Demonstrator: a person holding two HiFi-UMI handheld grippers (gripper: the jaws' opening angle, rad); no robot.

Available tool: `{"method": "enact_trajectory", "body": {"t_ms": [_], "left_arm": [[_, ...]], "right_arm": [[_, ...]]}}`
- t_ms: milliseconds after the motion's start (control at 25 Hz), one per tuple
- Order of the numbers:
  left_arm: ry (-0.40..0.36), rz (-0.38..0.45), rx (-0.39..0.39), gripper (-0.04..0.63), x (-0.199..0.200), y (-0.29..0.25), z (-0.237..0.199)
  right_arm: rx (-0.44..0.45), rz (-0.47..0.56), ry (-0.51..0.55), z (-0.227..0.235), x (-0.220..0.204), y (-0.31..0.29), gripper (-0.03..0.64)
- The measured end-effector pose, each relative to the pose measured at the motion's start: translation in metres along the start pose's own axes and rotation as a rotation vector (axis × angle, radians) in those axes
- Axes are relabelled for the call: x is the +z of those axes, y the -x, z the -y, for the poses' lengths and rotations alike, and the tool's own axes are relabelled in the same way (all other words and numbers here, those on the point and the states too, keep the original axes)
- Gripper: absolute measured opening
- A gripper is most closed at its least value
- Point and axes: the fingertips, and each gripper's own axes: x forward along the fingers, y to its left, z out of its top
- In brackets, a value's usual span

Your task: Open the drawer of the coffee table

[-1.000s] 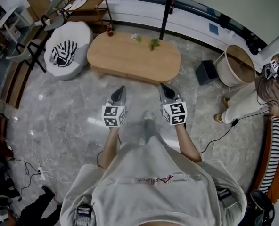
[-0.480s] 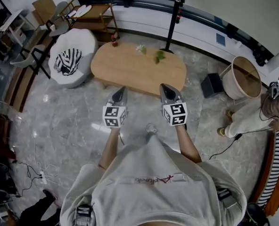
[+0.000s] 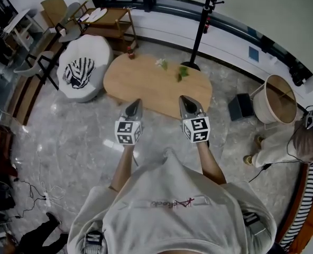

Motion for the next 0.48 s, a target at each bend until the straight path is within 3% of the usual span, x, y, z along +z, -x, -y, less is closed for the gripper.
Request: {"method": "enact_trajectory", "body": {"t_ms": [480], "left_arm": [[-0.007, -0.012, 0.025, 0.002, 0.016, -0.07, -0.01]], "right_arm": [[0.028, -0.003, -0.012, 0.056, 0.004, -0.053, 0.004]]}}
